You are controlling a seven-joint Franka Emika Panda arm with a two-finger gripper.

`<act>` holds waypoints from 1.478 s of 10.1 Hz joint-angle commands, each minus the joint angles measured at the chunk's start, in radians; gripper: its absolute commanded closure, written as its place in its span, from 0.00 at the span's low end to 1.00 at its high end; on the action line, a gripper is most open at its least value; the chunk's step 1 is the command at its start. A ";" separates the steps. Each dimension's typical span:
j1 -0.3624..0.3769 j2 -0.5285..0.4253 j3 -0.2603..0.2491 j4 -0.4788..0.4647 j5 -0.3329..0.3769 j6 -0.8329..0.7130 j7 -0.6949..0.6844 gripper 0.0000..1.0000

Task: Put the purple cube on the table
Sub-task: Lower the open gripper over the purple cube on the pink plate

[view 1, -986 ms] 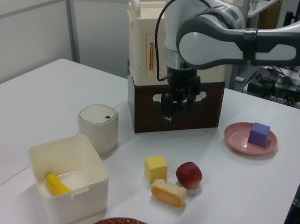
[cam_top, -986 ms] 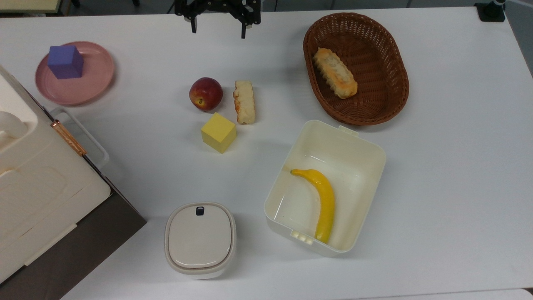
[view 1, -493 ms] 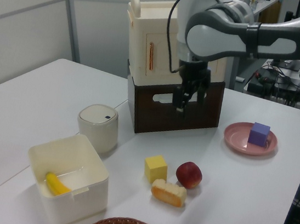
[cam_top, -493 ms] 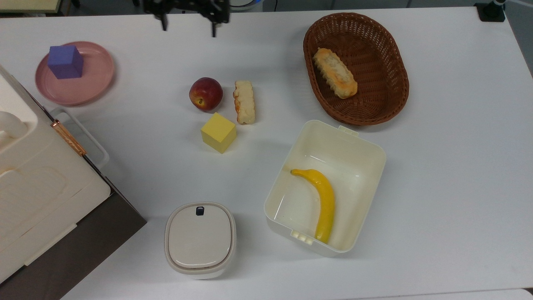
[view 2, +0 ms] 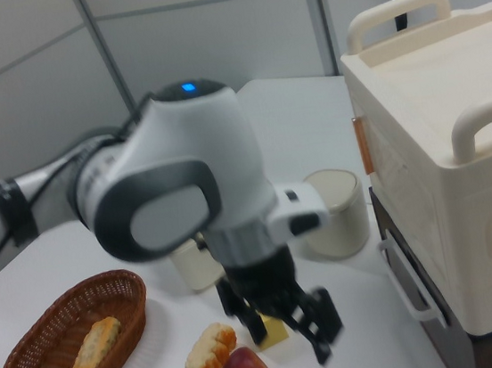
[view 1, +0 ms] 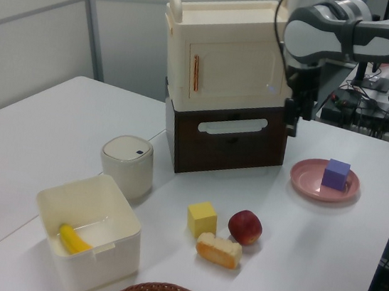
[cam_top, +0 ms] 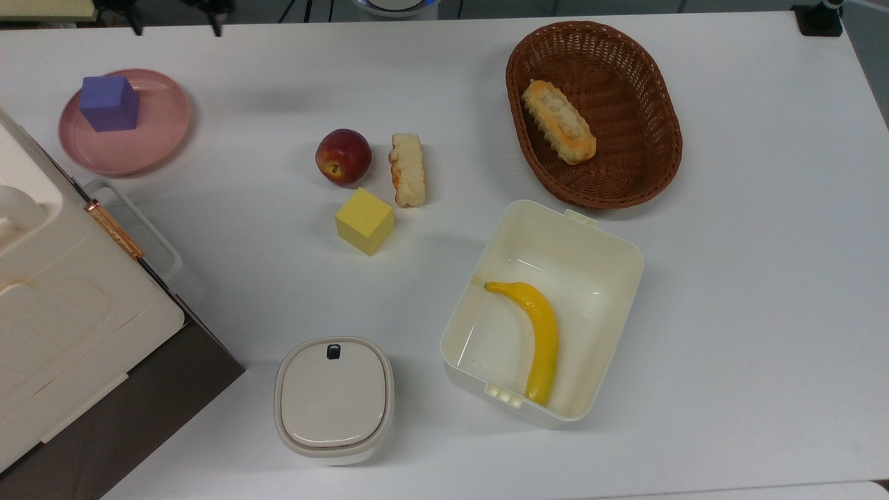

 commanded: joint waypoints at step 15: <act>-0.287 0.291 0.000 -0.066 -0.134 0.345 -0.247 0.00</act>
